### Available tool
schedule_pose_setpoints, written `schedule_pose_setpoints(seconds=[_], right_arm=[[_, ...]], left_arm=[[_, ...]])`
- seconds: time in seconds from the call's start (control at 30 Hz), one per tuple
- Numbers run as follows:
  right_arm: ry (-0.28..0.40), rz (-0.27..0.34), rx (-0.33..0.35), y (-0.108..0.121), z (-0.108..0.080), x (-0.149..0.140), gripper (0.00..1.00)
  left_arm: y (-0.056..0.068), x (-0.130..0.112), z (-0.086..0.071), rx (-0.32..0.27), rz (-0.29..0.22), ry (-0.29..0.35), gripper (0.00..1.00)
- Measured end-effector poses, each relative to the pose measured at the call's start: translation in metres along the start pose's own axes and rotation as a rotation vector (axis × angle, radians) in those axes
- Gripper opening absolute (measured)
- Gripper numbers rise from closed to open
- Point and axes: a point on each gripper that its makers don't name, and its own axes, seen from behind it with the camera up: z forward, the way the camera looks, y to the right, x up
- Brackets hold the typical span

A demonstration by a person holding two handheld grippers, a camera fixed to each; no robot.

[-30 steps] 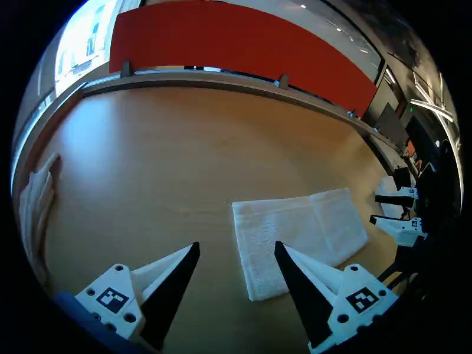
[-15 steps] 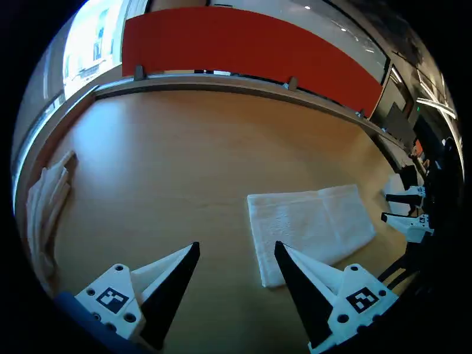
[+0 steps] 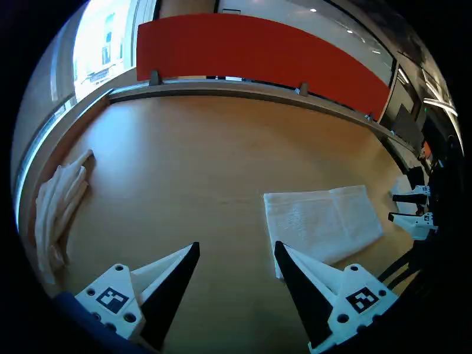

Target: Fold towel

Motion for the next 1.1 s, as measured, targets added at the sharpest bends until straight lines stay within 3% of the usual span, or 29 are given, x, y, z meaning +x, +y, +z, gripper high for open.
schedule_pose_setpoints(seconds=[1.1], right_arm=[[-0.071,-0.036,0.040,-0.013,0.006,-0.054,0.96]], left_arm=[[-0.034,-0.053,-0.042,0.066,-0.043,-0.048,0.94]])
